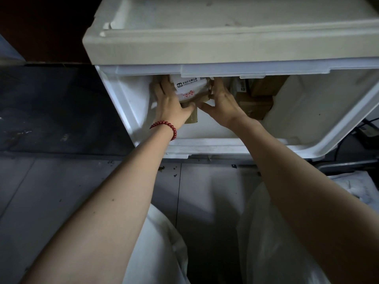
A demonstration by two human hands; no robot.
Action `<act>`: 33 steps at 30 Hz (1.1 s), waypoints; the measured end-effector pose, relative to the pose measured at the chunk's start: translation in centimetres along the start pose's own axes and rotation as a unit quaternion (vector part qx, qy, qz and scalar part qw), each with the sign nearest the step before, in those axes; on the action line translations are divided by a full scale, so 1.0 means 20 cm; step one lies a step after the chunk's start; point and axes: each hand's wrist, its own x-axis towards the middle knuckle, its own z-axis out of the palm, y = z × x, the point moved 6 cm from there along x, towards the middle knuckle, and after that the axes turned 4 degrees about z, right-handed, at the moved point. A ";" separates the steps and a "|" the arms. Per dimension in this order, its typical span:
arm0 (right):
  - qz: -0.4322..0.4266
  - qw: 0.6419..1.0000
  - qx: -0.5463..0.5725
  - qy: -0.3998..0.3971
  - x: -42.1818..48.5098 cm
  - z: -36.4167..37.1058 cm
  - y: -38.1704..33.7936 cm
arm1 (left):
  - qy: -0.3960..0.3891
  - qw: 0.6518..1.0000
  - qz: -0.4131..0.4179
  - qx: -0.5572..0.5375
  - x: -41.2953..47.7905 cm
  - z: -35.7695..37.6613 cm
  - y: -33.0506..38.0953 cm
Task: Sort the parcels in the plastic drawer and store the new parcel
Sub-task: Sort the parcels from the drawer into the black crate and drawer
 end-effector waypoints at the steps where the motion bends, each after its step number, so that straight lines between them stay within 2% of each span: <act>1: -0.006 1.000 0.006 -0.004 -0.01 -0.01 0.00 | -0.017 1.000 -0.007 -0.007 0.00 0.01 -0.01; 3: -0.008 1.000 0.017 -0.020 -0.03 -0.02 0.01 | -0.047 0.998 -0.020 -0.043 0.00 0.04 -0.01; 8: -0.015 0.999 0.036 -0.029 -0.08 -0.04 0.04 | -0.044 0.990 -0.013 -0.135 -0.06 0.07 0.02; 12: -0.025 0.998 0.036 -0.042 -0.15 -0.06 0.04 | -0.035 0.986 0.001 -0.164 -0.16 0.08 0.07; 18: -0.040 0.996 0.012 -0.080 -0.28 -0.07 0.03 | -0.063 0.973 -0.033 -0.218 -0.29 -0.01 0.13; 23: -0.034 0.992 0.028 -0.115 -0.44 -0.10 0.00 | -0.054 0.964 -0.054 -0.254 -0.40 -0.10 0.14; 27: -0.012 0.988 0.028 -0.149 -0.58 -0.12 0.01 | -0.093 0.925 -0.127 -0.345 -0.54 -0.12 0.11; 33: 0.006 0.984 0.067 -0.165 -0.73 -0.12 -0.03 | -0.097 0.863 -0.182 -0.461 -0.69 -0.18 0.05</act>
